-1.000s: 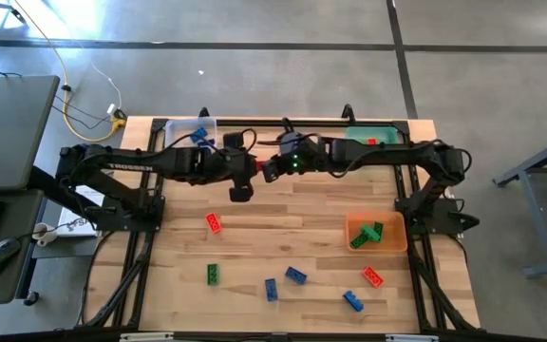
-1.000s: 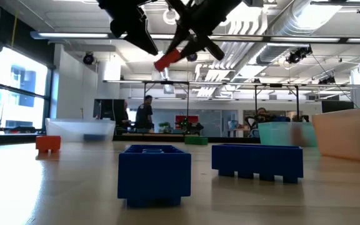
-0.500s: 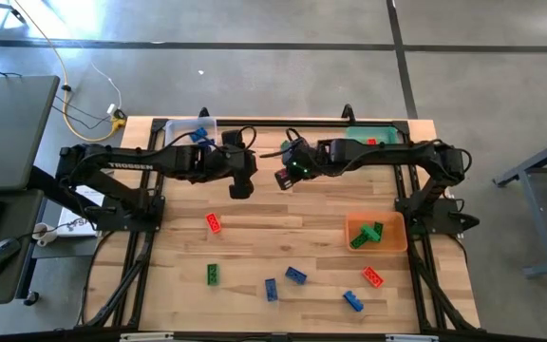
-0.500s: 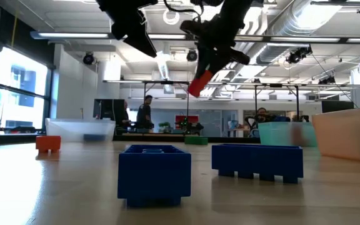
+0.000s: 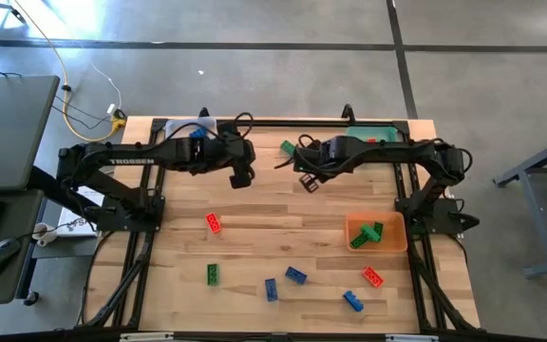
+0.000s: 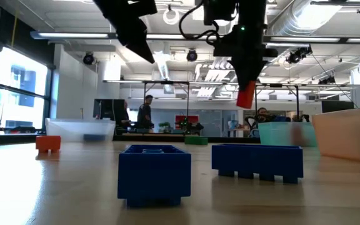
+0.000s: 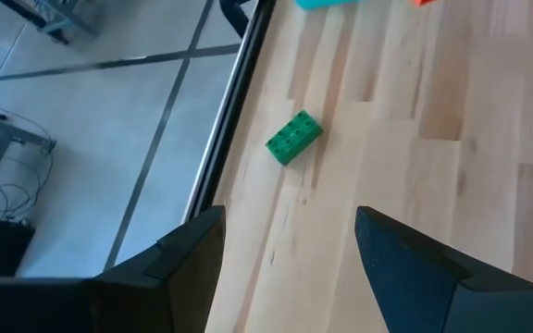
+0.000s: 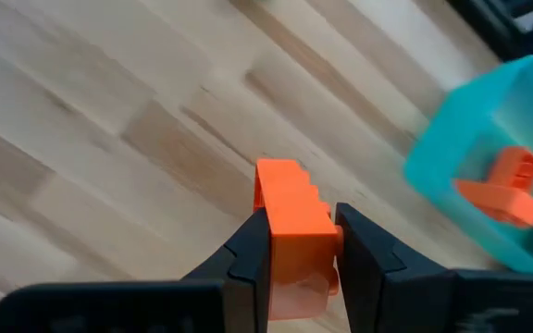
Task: Sort & place blocks by color
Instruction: Put the orange game piece into the green bin, then put the blue game piece into the transparent bin
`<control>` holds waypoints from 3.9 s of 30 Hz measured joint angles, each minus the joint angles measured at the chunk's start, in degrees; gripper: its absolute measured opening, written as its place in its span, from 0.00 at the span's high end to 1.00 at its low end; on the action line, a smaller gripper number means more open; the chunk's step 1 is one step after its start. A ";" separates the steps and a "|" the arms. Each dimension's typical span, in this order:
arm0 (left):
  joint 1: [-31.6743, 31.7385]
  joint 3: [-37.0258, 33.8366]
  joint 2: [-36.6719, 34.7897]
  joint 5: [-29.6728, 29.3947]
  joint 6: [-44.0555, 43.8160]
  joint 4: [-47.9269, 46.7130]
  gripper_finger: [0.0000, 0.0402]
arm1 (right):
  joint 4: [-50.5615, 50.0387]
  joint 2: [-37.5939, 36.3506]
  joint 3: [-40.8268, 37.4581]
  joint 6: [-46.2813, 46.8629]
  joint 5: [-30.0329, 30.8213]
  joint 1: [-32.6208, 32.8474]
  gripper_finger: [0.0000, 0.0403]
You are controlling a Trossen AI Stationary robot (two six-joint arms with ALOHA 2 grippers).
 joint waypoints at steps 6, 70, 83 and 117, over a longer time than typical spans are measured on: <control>1.20 0.00 0.00 0.02 0.03 0.00 0.43 | -8.90 -0.02 0.00 0.89 6.86 0.00 0.83; 2.14 0.02 0.00 -0.42 -0.62 3.08 0.43 | 51.57 -23.32 -46.82 1.69 5.43 -34.56 0.69; 2.14 0.02 0.00 -0.39 -6.72 0.39 0.43 | 39.76 -23.34 -36.42 -6.57 3.05 -33.74 0.60; 1.71 0.02 0.00 11.87 -22.49 -24.79 0.43 | 24.75 -23.39 -22.29 19.34 -20.76 10.77 0.59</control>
